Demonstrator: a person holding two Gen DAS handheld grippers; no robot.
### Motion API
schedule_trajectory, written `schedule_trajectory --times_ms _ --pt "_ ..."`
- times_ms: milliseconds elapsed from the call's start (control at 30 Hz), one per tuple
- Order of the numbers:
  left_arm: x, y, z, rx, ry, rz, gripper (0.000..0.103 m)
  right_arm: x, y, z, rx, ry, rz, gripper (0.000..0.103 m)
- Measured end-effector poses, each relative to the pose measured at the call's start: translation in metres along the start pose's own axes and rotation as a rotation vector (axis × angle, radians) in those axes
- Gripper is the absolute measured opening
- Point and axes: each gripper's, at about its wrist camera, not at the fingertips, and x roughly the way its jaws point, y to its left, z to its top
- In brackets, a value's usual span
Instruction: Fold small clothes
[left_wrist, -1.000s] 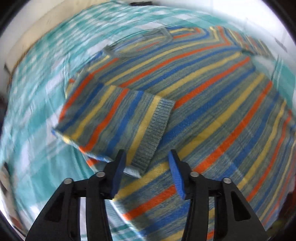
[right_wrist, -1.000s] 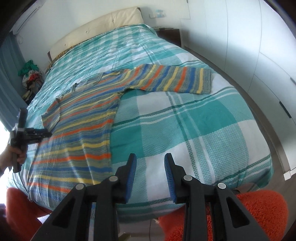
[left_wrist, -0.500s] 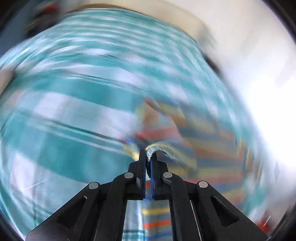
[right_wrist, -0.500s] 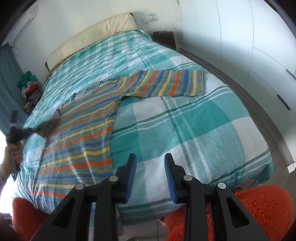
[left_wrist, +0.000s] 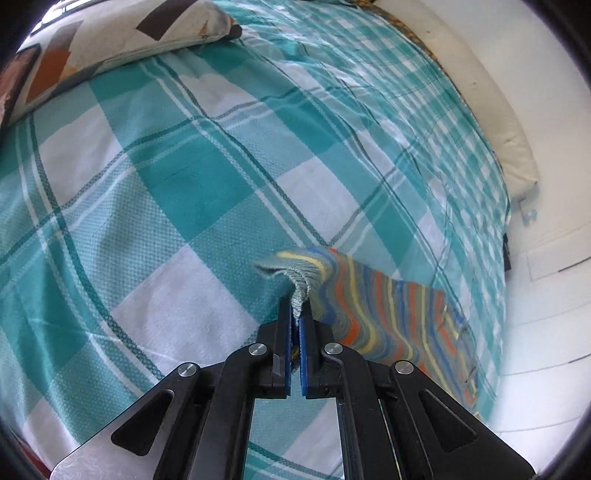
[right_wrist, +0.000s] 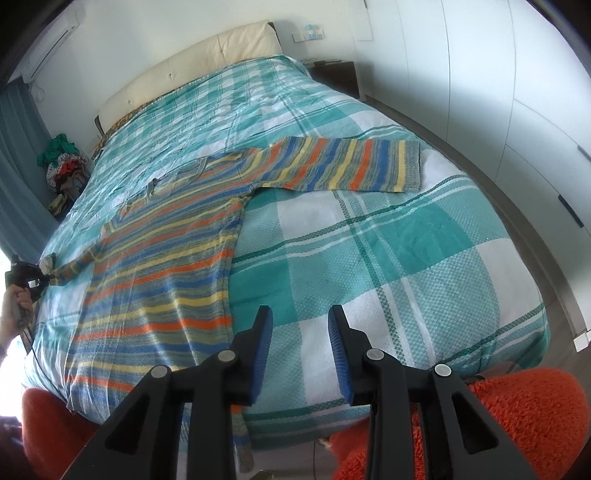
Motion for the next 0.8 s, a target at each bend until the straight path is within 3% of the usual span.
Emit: schedule_trajectory --times_ms 133,233,300,367,400,467,500,767,800 --pt "-0.005 -0.001 0.013 0.009 -0.036 -0.025 0.0 0.0 0.0 0.0 -0.004 0.004 -0.011 0.031" --pt "0.025 0.016 0.016 -0.016 0.057 0.035 0.002 0.002 0.0 0.0 0.001 0.01 -0.013 0.032" --pt "0.035 0.033 0.012 -0.04 0.084 0.067 0.008 0.002 0.0 0.0 0.002 0.011 -0.017 0.032" --pt "0.032 0.046 0.009 -0.068 0.076 0.019 0.025 0.001 0.0 -0.001 -0.001 0.011 -0.02 0.031" --pt "0.027 0.052 0.009 -0.077 0.063 -0.027 0.043 0.001 0.0 -0.001 -0.003 0.012 -0.023 0.032" --pt "0.017 0.054 0.013 -0.061 0.021 -0.029 0.058 0.003 -0.001 -0.002 -0.007 0.024 -0.028 0.032" --pt "0.015 0.052 0.015 -0.047 0.009 -0.021 0.06 0.005 -0.001 -0.002 -0.007 0.032 -0.028 0.032" --pt "0.06 0.01 0.039 0.123 0.019 0.075 0.059 0.013 0.013 -0.002 -0.059 0.061 -0.056 0.032" --pt "0.065 0.004 0.039 0.147 0.014 0.084 0.033 0.015 0.016 -0.002 -0.068 0.066 -0.062 0.032"
